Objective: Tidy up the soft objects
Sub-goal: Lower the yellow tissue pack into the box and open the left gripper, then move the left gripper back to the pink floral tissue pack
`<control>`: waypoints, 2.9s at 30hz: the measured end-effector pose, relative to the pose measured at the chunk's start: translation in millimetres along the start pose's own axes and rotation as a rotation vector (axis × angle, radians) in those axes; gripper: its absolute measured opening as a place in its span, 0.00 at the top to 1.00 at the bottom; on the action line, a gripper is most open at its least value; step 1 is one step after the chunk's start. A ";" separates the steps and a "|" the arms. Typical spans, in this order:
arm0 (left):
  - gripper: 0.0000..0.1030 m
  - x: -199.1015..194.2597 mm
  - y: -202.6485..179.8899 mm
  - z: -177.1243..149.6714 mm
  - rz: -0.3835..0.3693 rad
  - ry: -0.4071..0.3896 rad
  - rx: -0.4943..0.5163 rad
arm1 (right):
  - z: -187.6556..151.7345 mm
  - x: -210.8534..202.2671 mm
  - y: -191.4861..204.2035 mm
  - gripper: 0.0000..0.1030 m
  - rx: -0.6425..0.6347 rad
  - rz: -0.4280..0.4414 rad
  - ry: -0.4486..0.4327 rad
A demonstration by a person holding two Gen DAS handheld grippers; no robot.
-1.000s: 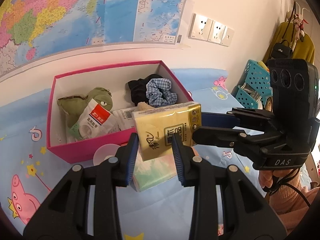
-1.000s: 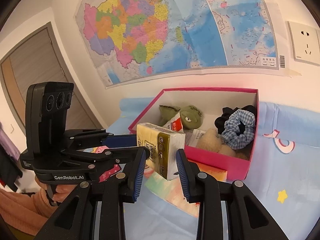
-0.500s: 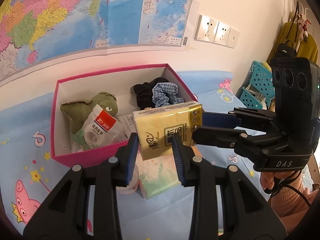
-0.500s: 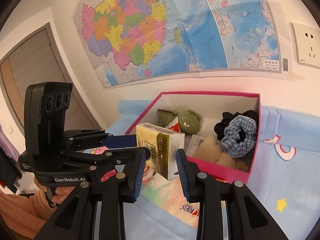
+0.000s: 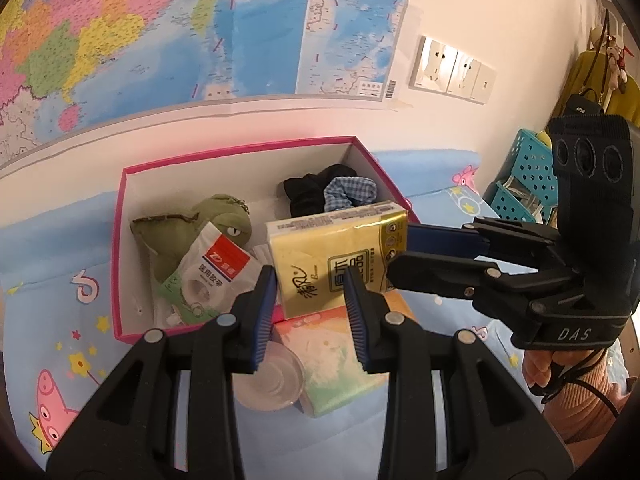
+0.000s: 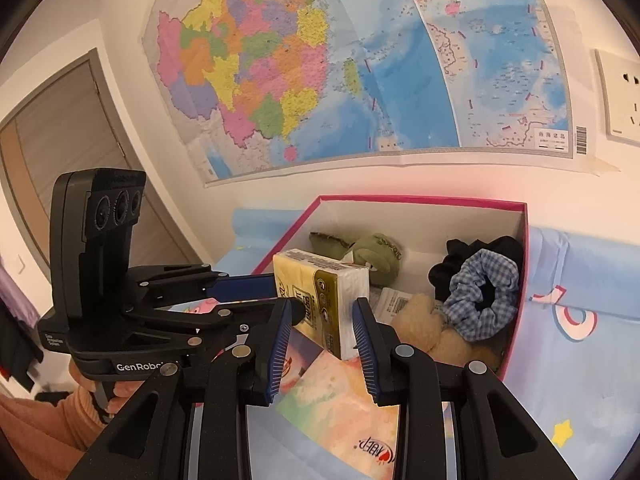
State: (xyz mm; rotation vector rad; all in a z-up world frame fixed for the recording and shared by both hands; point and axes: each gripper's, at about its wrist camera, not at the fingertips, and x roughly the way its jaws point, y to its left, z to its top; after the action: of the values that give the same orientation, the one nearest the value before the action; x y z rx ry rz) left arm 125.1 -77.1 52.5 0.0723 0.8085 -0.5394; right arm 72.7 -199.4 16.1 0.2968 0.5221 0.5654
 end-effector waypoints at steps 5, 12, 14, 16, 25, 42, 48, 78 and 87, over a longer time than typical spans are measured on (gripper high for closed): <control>0.65 4.7 2.6 2.7 0.003 0.004 -0.003 | 2.4 5.7 -3.1 0.68 0.010 0.001 0.003; 0.65 11.1 6.2 4.9 0.005 0.014 -0.010 | 3.9 10.7 -5.5 0.68 0.022 -0.003 0.010; 0.65 13.0 7.3 5.8 0.006 0.017 -0.010 | 4.5 12.6 -6.7 0.68 0.027 -0.002 0.014; 0.65 16.0 8.3 7.1 0.011 0.020 -0.011 | 6.1 14.9 -9.2 0.68 0.034 0.000 0.016; 0.65 30.9 17.2 12.9 0.026 0.049 -0.019 | 12.4 28.0 -15.8 0.68 0.048 0.003 0.032; 0.65 52.9 26.5 16.1 0.039 0.100 -0.040 | 11.0 48.4 -30.2 0.68 0.091 0.001 0.069; 0.65 59.5 30.6 15.3 0.044 0.121 -0.057 | 10.7 55.3 -34.3 0.68 0.106 0.003 0.079; 0.26 -43.6 -14.8 -84.7 0.161 -0.059 0.099 | -55.9 -37.2 13.9 0.41 -0.048 0.063 0.075; 0.26 -29.9 -39.0 -164.7 -0.003 0.153 0.146 | -125.9 -29.9 17.4 0.39 -0.007 0.082 0.264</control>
State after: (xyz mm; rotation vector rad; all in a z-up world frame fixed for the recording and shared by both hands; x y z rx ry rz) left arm -20.8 -54.7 -35.6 0.2489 0.9177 -0.6008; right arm -24.8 -186.8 -69.8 0.2392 0.7650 0.6904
